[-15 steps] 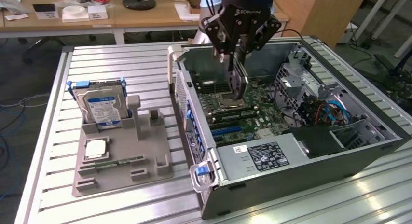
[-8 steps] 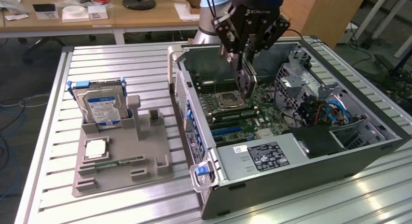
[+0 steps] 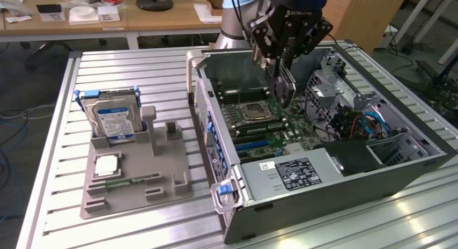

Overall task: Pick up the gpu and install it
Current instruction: 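Pick up the gpu and move the gpu toward the slot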

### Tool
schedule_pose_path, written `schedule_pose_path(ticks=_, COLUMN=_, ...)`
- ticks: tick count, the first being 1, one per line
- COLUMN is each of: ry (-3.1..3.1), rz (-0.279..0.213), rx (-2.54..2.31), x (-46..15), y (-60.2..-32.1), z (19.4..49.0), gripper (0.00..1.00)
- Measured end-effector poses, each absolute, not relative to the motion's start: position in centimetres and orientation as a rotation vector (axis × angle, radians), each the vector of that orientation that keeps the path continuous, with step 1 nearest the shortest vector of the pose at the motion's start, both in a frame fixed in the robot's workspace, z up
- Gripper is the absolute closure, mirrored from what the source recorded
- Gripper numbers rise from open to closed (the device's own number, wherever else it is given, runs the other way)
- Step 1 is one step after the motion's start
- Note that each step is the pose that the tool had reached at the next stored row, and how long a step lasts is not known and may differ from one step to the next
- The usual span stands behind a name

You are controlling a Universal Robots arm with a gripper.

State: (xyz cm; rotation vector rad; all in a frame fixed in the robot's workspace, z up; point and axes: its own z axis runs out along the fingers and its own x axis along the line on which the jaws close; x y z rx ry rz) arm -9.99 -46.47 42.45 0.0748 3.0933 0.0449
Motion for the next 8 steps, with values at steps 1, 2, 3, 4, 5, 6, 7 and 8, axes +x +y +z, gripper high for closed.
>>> schedule_pose_path(ticks=1, ry=3.093, rz=0.045, rx=0.075, x=-9.8, y=-46.5, z=42.5, gripper=0.73)
schedule_pose_path(ticks=2, ry=3.093, rz=0.045, rx=0.075, x=-9.6, y=-46.5, z=42.5, gripper=0.73)
schedule_pose_path(ticks=3, ry=3.093, rz=0.045, rx=0.075, x=-9.3, y=-46.5, z=42.5, gripper=0.73)
schedule_pose_path(ticks=4, ry=3.093, rz=0.045, rx=0.075, x=-9.1, y=-46.5, z=42.5, gripper=0.73)
schedule_pose_path(ticks=5, ry=3.093, rz=0.045, rx=0.075, x=-8.9, y=-46.5, z=42.4, gripper=0.73)
schedule_pose_path(ticks=6, ry=3.093, rz=0.045, rx=0.075, x=-8.7, y=-46.5, z=42.5, gripper=0.73)
schedule_pose_path(ticks=7, ry=3.093, rz=0.045, rx=0.075, x=-8.5, y=-46.5, z=42.5, gripper=0.73)
schedule_pose_path(ticks=8, ry=3.093, rz=0.045, rx=0.075, x=-8.3, y=-46.5, z=42.5, gripper=0.73)
